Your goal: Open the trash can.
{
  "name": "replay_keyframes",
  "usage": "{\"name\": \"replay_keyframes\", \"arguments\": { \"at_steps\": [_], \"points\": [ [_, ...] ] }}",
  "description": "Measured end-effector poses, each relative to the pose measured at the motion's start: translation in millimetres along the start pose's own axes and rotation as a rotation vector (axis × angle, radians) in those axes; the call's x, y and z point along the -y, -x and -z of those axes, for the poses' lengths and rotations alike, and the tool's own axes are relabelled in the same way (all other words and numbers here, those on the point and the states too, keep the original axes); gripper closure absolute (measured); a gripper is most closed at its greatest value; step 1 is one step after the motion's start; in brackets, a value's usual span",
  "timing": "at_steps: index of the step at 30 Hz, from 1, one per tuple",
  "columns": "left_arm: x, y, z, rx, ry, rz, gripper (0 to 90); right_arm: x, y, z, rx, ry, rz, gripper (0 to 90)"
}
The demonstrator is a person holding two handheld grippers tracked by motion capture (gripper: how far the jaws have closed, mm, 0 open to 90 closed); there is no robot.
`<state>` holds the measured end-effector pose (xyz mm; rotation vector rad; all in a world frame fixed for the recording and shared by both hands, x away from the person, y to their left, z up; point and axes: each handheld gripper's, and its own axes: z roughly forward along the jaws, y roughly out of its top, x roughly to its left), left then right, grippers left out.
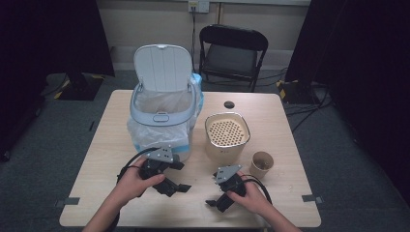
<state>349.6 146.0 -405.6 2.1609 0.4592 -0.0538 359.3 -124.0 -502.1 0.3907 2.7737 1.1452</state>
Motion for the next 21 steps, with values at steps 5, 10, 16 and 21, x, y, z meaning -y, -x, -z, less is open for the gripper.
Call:
{"name": "replay_keyframes", "arguments": {
  "at_steps": [5,10,16,21],
  "points": [
    [9.6,-0.3,-4.8,-0.001,-0.01,0.005,16.0,0.0,0.0,0.1,0.0,0.0,0.001,0.0],
    [20.5,0.3,-9.2,0.0,-0.011,0.002,16.0,0.0,-0.3,0.1,-0.001,-0.002,-0.003,0.0],
    [30.6,0.9,-14.4,-0.004,-0.024,-0.008,16.0,0.0,-0.3,0.1,-0.001,-0.002,-0.003,0.0],
    [41.2,1.7,-21.4,-0.008,-0.034,-0.021,16.0,0.0,-0.1,0.0,-0.002,-0.001,-0.001,0.0]
  ]
}}
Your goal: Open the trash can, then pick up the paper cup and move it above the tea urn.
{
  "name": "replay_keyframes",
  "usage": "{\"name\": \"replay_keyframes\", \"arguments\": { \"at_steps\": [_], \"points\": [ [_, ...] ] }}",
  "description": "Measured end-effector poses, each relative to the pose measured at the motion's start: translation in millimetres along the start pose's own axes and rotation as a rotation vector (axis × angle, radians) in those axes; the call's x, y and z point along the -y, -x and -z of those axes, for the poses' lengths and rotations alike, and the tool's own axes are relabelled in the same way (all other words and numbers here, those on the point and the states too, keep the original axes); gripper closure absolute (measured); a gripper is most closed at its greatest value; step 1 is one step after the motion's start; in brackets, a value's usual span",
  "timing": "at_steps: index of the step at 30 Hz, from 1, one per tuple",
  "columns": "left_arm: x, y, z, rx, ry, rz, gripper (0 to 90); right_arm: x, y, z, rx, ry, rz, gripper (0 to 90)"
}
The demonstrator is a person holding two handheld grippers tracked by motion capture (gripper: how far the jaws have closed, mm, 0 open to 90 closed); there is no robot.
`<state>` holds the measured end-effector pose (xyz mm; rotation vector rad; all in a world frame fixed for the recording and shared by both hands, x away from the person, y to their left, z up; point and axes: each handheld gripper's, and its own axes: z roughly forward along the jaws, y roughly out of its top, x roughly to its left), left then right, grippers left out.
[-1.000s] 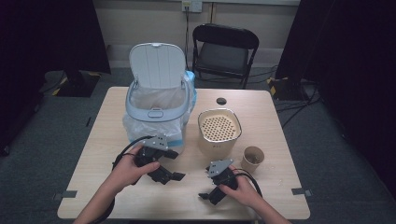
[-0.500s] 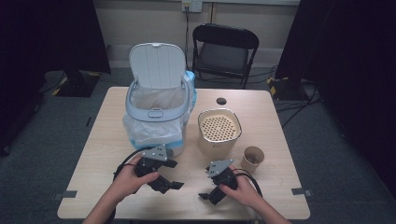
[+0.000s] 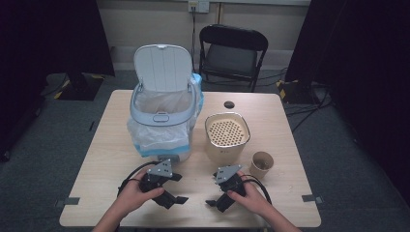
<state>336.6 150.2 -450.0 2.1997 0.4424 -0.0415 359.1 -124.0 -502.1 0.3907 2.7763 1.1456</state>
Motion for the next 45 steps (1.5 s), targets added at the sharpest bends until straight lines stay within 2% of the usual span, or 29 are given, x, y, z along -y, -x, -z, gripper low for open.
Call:
{"name": "replay_keyframes", "arguments": {
  "at_steps": [1,3,5,6,9,11,15,17,18,21,22,23,24,25,26,31,32,34,39,45],
  "points": [
    [0.0,0.0,0.0,0.0,0.0,0.0,16.0,0.0,0.0,0.0,0.0,0.0,0.0,0.0],
    [3.6,0.0,-4.3,-0.01,-0.026,-0.026,16.0,0.1,0.0,0.0,-0.001,0.001,0.0,0.0],
    [5.5,1.0,-6.4,-0.008,-0.02,-0.026,16.0,0.2,-0.1,0.0,-0.002,0.002,-0.001,0.0],
    [8.8,1.2,-8.3,-0.012,-0.029,-0.05,16.0,0.2,0.0,0.0,-0.002,0.002,0.0,0.0],
    [12.8,1.4,-10.5,-0.02,-0.025,-0.058,16.2,0.2,-0.1,0.1,-0.002,0.002,-0.001,0.0],
    [18.2,0.1,-13.8,-0.037,-0.05,-0.083,16.1,0.3,-0.1,0.3,-0.001,0.002,0.0,0.0],
    [22.1,-0.7,-17.2,-0.038,-0.055,-0.094,16.1,1.0,0.5,1.3,-0.005,0.001,0.0,0.0],
    [24.6,-1.0,-19.9,-0.046,-0.067,-0.11,16.1,1.5,1.1,1.7,-0.007,0.004,-0.006,0.0],
    [27.1,-0.3,-22.6,-0.045,-0.077,-0.132,16.1,1.6,1.9,3.0,-0.008,-0.002,0.0,0.6],
    [29.3,-0.1,-24.2,-0.047,-0.091,-0.139,16.1,1.5,2.8,4.4,-0.008,-0.001,0.001,5.9],
    [31.7,-0.4,-26.2,-0.049,-0.099,-0.146,16.1,1.5,4.6,7.7,-0.001,0.009,-0.013,16.5],
    [31.7,-0.4,-26.2,-0.049,-0.099,-0.146,16.0,1.5,4.6,7.7,-0.001,0.009,-0.013,16.5],
    [33.9,-1.0,-27.3,-0.057,-0.138,-0.162,16.0,1.5,6.1,10.3,-0.006,0.004,-0.019,13.7],
    [33.9,-1.0,-27.3,-0.057,-0.138,-0.162,15.4,1.5,6.1,10.3,-0.006,0.004,-0.019,13.7],
    [36.3,-0.8,-30.3,-0.055,-0.102,-0.179,14.7,2.4,6.5,13.7,-0.006,-0.002,-0.015,15.2],
    [37.6,-2.3,-30.2,-0.046,-0.095,-0.188,13.8,4.1,7.9,26.6,0.001,0.005,-0.024,14.7],
    [39.4,-2.6,-30.9,-0.043,-0.074,-0.181,13.5,4.7,8.8,30.2,-0.006,0.017,-0.034,14.8],
    [40.5,-3.5,-30.8,-0.047,-0.067,-0.185,12.5,5.8,10.1,37.2,-0.007,0.033,-0.047,14.8],
    [40.5,-3.4,-30.8,-0.048,-0.069,-0.185,11.5,9.9,11.5,49.8,0.006,0.039,-0.053,14.8],
    [40.5,-3.4,-30.8,-0.05,-0.069,-0.186,11.5,23.3,10.9,64.8,0.014,0.02,-0.065,14.8]
  ]
}}
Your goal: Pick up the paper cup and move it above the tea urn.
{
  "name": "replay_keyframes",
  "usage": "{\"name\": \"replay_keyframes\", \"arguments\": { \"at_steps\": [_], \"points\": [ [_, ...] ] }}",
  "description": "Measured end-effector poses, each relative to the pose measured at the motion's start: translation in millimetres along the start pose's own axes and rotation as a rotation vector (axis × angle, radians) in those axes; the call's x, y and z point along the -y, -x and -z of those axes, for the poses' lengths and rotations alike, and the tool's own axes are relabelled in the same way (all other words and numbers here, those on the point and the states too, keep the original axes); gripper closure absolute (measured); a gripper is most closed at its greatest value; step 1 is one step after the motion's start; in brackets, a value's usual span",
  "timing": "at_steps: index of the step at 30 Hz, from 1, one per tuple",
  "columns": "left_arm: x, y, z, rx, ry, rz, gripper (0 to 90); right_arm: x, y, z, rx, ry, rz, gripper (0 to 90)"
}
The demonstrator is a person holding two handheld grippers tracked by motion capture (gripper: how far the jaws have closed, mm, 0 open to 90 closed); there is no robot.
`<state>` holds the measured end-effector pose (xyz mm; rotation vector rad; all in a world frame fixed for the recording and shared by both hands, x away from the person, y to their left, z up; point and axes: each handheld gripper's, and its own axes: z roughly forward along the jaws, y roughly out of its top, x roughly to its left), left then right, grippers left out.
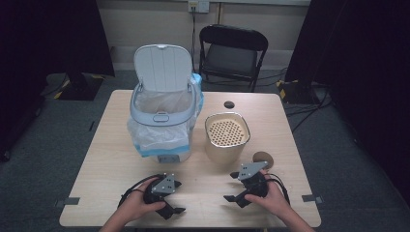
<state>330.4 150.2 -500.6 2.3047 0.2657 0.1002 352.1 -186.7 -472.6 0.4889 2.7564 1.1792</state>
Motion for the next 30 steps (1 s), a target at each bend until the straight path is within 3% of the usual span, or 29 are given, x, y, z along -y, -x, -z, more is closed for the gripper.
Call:
{"name": "replay_keyframes", "arguments": {
  "at_steps": [14,30],
  "points": [
    [0.5,0.5,0.0,0.001,0.002,0.004,11.4,17.7,1.9,18.7,0.007,-0.002,-0.008,16.5],
    [0.3,0.7,-0.3,0.006,0.001,0.002,10.3,32.2,-4.1,34.4,-0.035,0.005,-0.029,16.0]
  ]
}}
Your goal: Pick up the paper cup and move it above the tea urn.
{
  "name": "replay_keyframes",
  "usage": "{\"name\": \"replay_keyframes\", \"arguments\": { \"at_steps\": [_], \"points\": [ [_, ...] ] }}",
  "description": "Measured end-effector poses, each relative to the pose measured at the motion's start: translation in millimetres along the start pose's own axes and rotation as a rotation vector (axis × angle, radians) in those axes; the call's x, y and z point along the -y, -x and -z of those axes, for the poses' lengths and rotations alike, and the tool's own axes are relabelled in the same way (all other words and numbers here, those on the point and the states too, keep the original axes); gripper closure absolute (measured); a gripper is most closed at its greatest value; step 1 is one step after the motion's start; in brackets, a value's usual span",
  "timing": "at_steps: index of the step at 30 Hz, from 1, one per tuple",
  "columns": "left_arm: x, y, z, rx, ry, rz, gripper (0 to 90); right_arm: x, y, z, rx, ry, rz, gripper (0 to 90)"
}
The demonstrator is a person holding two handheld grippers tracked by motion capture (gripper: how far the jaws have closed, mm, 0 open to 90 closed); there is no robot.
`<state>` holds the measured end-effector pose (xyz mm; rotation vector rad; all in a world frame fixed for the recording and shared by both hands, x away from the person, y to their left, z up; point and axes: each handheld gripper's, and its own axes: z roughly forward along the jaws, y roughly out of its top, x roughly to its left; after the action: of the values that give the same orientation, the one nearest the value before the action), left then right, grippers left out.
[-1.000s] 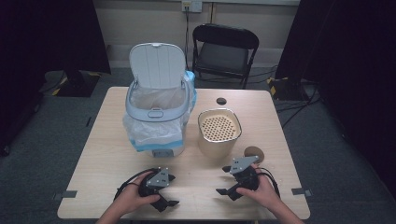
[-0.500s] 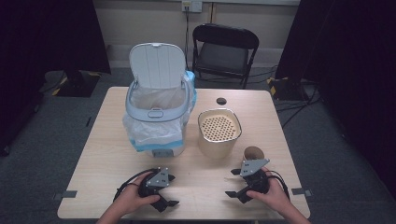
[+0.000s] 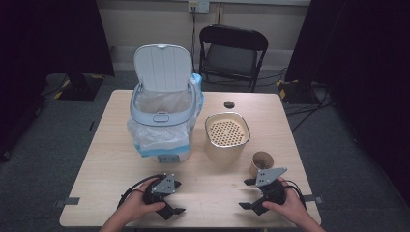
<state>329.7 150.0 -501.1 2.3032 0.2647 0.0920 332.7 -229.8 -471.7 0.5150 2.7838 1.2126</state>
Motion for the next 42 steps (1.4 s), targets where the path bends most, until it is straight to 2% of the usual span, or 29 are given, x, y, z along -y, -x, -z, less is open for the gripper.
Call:
{"name": "replay_keyframes", "arguments": {
  "at_steps": [7,15,24,26,37,42],
  "points": [
    [-0.1,0.1,-0.1,0.0,-0.005,-0.004,9.2,6.5,-6.1,4.7,-0.014,-0.032,0.029,16.5],
    [-0.1,0.1,-0.1,0.0,-0.005,-0.004,9.2,19.0,-6.8,14.6,-0.016,-0.036,0.013,16.5],
    [-0.2,0.1,-0.1,0.0,-0.004,-0.005,9.2,38.0,-1.9,33.3,0.034,-0.01,-0.035,16.1],
    [-0.2,0.1,-0.1,0.0,-0.005,-0.005,9.2,43.9,2.1,39.8,0.055,0.007,-0.058,15.5],
    [0.0,0.1,-0.3,0.002,-0.001,-0.003,9.2,52.7,15.8,54.3,0.133,0.048,-0.122,15.1],
    [-0.2,0.1,-0.1,0.0,-0.005,-0.004,9.2,55.8,27.8,60.6,0.182,0.083,-0.168,15.6]
  ]
}}
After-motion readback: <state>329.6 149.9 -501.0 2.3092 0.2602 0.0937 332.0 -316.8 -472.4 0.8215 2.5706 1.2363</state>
